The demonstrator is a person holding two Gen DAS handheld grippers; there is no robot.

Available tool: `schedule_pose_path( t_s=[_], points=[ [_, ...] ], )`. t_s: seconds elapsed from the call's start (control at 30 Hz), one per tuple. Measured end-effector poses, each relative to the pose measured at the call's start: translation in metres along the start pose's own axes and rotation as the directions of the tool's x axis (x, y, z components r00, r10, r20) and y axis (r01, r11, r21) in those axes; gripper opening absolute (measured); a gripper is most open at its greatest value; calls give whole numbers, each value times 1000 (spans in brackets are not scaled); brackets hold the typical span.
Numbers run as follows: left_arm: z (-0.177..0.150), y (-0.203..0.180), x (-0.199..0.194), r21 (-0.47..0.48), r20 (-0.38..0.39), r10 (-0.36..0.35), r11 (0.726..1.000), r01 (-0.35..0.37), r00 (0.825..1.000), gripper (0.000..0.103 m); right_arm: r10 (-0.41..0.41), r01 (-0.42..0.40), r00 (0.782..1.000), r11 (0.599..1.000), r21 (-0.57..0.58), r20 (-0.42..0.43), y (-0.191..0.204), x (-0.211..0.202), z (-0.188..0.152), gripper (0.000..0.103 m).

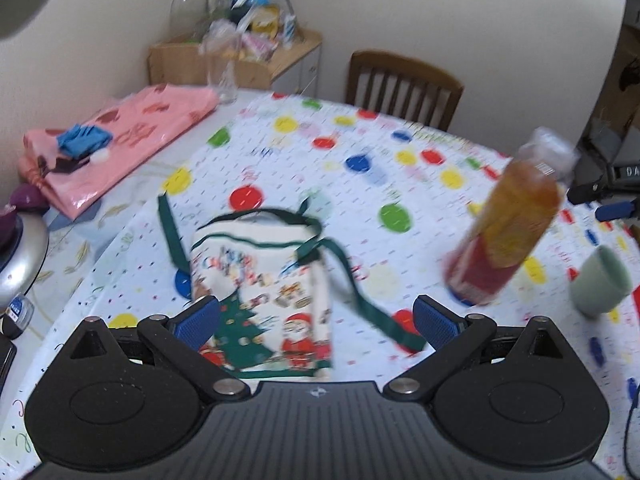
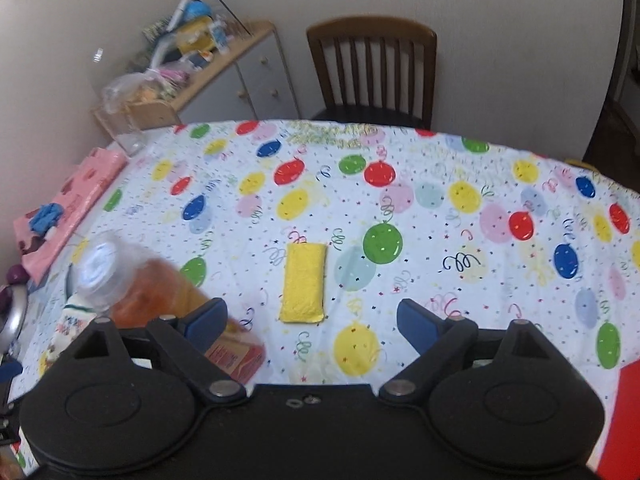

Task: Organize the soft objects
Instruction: 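Move both tools back over the table toward the tote bag and yellow sponge, then grasp the Christmas tote bag with the left tool while the right tool grasps the yellow sponge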

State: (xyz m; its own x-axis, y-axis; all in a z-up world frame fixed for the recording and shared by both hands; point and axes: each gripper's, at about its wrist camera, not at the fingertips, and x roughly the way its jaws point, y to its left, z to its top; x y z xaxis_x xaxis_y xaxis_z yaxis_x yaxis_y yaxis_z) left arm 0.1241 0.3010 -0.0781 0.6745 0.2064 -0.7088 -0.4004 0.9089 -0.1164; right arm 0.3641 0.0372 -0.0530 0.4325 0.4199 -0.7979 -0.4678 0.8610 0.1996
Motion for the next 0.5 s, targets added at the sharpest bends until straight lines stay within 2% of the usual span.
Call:
schedule_pose_path(
  t_s=[0.2,0.37,0.5],
  points=[
    [0,18,28,-7,-64,46,999,-46,997,103,-7,10,998,999,41,-67,-2,43,14,89],
    [1,30,50,-32,-148,27,999,-32,989,103,-3,13,992,996,84,-127,-8,74,24,85],
    [-1,36,60,-35,-182,29,999,-36,983,103,11,4,986,996,92,-166,-9,94,30,85]
  ],
)
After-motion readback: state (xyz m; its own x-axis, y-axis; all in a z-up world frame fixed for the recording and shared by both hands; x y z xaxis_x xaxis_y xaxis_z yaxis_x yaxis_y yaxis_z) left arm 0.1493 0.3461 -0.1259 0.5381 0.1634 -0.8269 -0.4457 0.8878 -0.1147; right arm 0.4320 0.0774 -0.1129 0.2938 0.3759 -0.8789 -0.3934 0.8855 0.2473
